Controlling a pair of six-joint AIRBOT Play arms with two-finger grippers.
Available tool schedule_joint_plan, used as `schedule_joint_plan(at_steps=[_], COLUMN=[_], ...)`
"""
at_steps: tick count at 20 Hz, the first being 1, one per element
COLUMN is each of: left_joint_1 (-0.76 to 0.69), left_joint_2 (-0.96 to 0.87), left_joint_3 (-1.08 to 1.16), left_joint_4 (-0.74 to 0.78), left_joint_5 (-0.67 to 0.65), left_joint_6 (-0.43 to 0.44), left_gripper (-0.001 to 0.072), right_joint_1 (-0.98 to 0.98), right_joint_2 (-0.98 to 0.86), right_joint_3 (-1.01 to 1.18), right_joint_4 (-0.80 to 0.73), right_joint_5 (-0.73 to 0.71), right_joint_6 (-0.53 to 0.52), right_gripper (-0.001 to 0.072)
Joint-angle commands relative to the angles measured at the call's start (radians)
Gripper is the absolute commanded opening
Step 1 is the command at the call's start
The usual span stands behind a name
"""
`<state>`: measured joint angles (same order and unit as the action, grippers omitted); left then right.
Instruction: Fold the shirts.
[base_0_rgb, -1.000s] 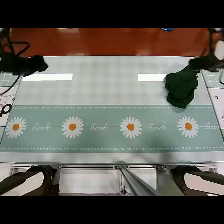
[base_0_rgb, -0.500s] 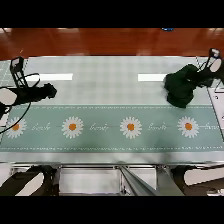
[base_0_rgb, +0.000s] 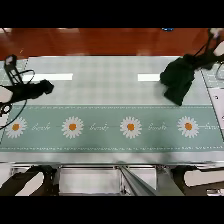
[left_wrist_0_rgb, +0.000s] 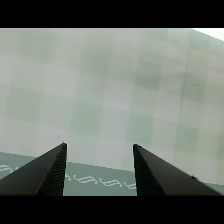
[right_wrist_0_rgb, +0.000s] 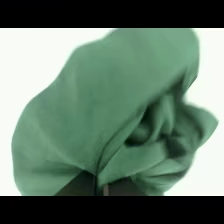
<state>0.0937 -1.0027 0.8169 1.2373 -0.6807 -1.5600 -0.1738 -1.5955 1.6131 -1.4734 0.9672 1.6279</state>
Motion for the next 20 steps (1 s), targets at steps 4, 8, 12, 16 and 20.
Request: schedule_joint_plan(at_steps=[4, 8, 12, 16, 20], left_joint_1=[0.118, 0.118, 0.118, 0.118, 0.117], left_joint_2=[0.220, 0.341, 0.390, 0.395, 0.396], left_joint_3=[0.052, 0.052, 0.052, 0.051, 0.028], left_joint_4=[-0.003, -0.008, -0.008, -0.008, -0.025], left_joint_5=[-0.156, -0.204, -0.264, -0.305, -0.334], left_joint_6=[0.048, 0.048, 0.048, 0.048, 0.049], left_gripper=[0.0505, 0.0505, 0.0505, 0.0505, 0.0505], right_joint_1=[0.010, 0.043, 0.175, 0.390, 0.628], right_joint_2=[0.319, 0.461, 0.541, 0.554, 0.541], right_joint_3=[0.149, 0.230, 0.268, 0.268, 0.218], right_joint_4=[0.047, 0.125, 0.126, 0.127, -0.001], right_joint_5=[0.063, 0.084, 0.116, 0.210, 0.207], right_joint_6=[-0.100, -0.148, -0.159, -0.159, -0.003], right_gripper=[0.0024, 0.0024, 0.0024, 0.0024, 0.0024])
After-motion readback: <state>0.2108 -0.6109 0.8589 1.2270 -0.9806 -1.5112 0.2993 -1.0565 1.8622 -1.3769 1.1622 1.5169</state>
